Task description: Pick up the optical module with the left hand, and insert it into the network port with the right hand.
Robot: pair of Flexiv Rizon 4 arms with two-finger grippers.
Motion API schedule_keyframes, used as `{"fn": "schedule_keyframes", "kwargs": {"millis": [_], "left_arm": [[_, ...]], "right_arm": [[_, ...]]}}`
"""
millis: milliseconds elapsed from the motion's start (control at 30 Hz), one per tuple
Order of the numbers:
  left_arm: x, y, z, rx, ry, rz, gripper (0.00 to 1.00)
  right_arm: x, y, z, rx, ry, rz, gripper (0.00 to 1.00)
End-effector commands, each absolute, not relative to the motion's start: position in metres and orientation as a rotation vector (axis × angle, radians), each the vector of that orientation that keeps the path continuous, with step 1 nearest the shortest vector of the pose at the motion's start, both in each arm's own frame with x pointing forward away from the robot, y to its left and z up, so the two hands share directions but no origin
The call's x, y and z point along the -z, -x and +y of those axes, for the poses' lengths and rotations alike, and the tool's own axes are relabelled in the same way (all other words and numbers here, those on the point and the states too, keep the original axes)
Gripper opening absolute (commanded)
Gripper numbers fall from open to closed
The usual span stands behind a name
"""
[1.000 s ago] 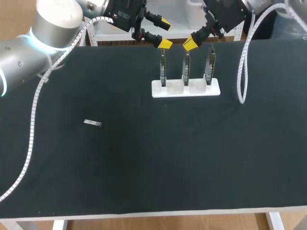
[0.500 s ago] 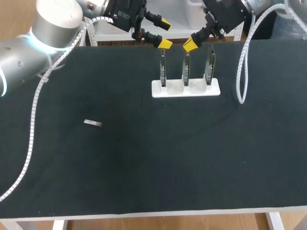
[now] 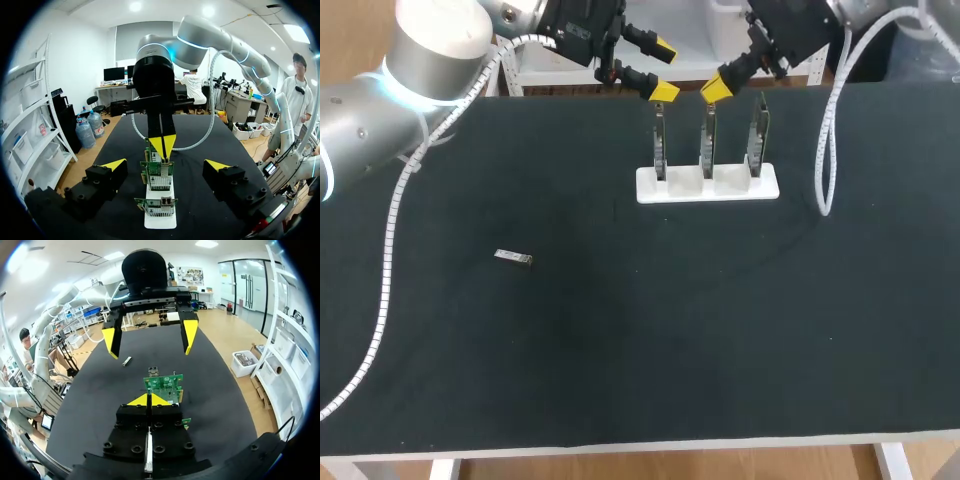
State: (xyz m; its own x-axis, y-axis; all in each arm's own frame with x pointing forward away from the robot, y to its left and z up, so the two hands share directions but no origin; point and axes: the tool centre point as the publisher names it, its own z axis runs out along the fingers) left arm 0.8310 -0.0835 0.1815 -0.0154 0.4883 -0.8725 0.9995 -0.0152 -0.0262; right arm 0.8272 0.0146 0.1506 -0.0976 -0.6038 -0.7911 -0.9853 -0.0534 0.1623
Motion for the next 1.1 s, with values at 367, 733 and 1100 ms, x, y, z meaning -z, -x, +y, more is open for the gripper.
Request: {"fn": "schedule_keyframes", "kwargs": {"millis": [367, 733, 1100], "left_arm": [[-0.181, -0.828, -0.083, 0.949, -1.578, 1.582, 1.0], [-0.181, -0.828, -0.083, 0.949, -1.578, 1.582, 1.0], [-0.181, -0.828, -0.083, 0.949, -1.578, 1.582, 1.0]], "right_arm": [[-0.187, -0.835, -0.013, -1.241, 1.825, 1.639, 0.0], [-0.206, -0.83, -0.074, -1.219, 1.711, 1.676, 0.0], [-0.209, -0.82, -0.096, -1.326, 1.816, 1.6, 0.0]]}}
